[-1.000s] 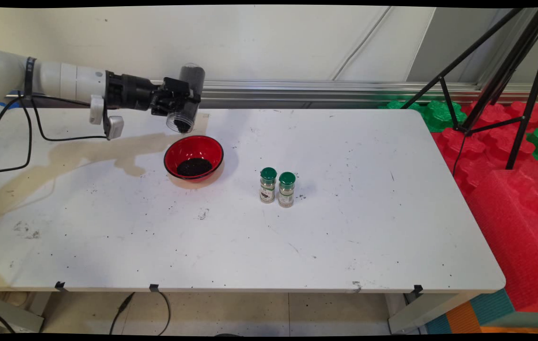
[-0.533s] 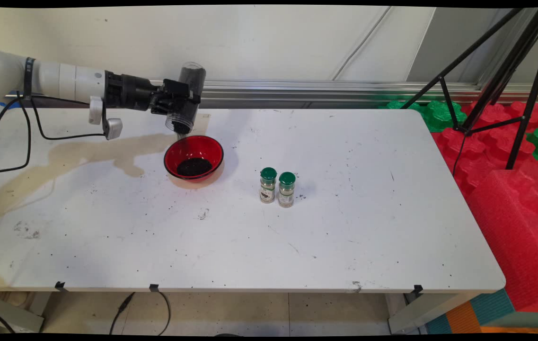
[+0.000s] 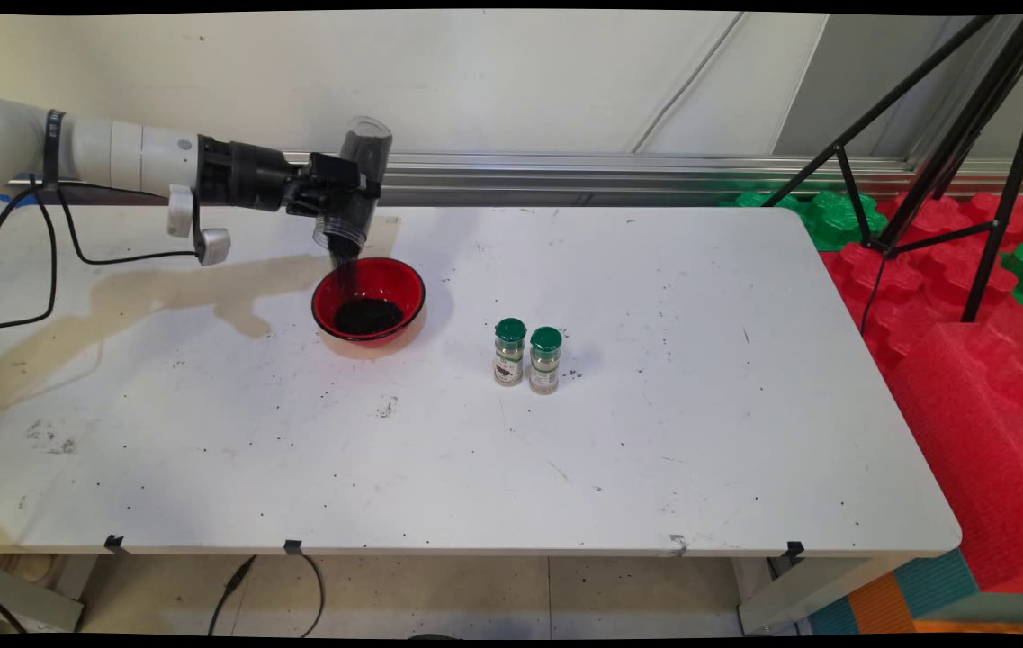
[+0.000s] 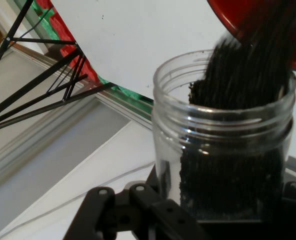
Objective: Pour the black seasoning powder in the red bowl
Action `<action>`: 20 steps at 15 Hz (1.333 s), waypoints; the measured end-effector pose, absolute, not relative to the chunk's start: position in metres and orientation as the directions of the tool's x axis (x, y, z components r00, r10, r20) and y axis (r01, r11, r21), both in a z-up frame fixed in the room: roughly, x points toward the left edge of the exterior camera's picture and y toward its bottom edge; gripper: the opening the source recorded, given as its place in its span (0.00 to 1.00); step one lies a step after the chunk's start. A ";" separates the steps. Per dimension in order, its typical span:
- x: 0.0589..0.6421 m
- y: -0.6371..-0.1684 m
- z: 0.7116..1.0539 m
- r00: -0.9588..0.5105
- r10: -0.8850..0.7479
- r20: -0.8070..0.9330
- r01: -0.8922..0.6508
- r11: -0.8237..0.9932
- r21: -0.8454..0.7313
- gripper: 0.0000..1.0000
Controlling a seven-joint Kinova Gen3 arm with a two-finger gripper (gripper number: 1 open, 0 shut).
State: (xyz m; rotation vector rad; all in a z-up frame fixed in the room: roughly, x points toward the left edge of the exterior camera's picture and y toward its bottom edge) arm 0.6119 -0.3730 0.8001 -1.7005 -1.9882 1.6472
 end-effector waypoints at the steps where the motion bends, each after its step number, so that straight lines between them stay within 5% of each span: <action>1: 0.612 -0.373 0.800 -0.392 0.733 -0.556 0.682 -0.175 -0.711 0.00; 20: 0.612 -0.372 0.800 -0.376 0.726 -0.576 0.691 -0.194 -0.696 0.00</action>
